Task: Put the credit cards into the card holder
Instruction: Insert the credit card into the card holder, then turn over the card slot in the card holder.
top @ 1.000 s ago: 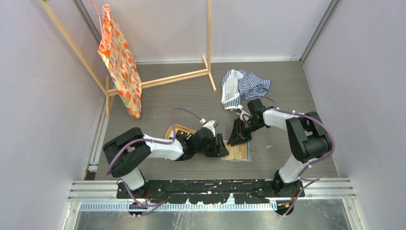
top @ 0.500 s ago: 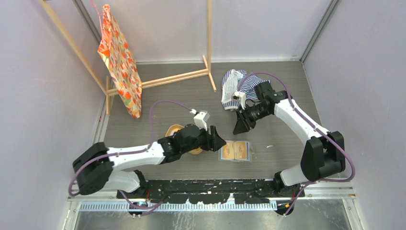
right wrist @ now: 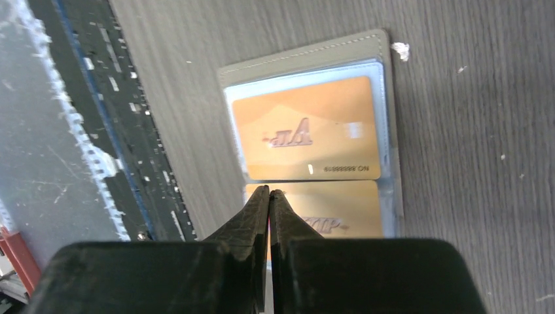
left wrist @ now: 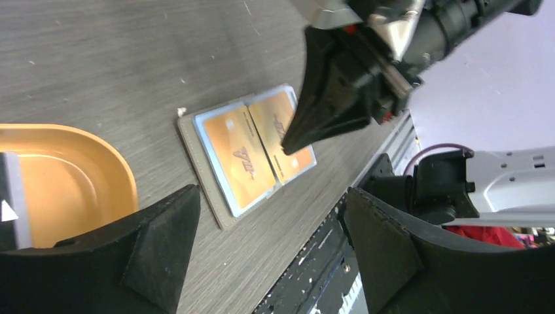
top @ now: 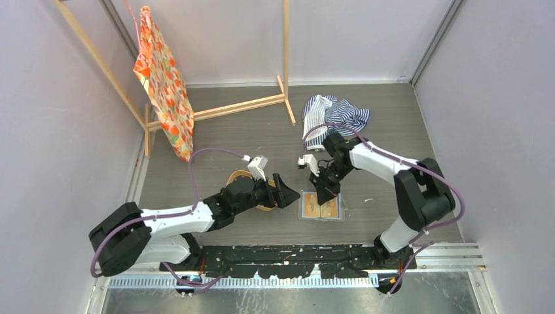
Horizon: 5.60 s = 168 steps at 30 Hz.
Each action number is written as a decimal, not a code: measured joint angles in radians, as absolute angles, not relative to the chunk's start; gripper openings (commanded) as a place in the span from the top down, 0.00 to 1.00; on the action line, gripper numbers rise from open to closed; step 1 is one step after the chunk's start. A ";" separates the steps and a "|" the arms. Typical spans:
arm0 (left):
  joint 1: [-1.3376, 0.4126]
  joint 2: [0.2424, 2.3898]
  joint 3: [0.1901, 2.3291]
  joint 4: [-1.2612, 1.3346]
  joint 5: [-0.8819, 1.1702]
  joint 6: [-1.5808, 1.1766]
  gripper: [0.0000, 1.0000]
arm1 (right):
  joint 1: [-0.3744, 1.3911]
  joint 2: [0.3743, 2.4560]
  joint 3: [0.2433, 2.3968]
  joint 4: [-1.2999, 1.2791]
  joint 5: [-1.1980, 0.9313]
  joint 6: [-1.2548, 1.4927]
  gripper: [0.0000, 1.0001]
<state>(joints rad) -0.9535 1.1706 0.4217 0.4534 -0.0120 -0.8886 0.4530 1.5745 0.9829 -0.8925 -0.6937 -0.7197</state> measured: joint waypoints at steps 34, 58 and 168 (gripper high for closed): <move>-1.048 1.592 0.430 0.767 0.087 -1.028 0.49 | 0.539 1.768 1.037 -0.853 -0.516 -0.614 0.92; -1.048 1.630 0.503 0.645 0.065 -1.012 0.47 | 0.526 1.778 1.044 -0.869 -0.535 -0.614 0.91; -1.048 1.700 0.687 0.563 0.181 -1.010 0.70 | 0.221 1.724 1.090 -0.984 -0.925 -0.435 0.42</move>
<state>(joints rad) -1.0481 1.7004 0.6868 0.5629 0.1810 -1.0096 0.2207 1.7241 1.0901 -0.9844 -0.9245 -0.4355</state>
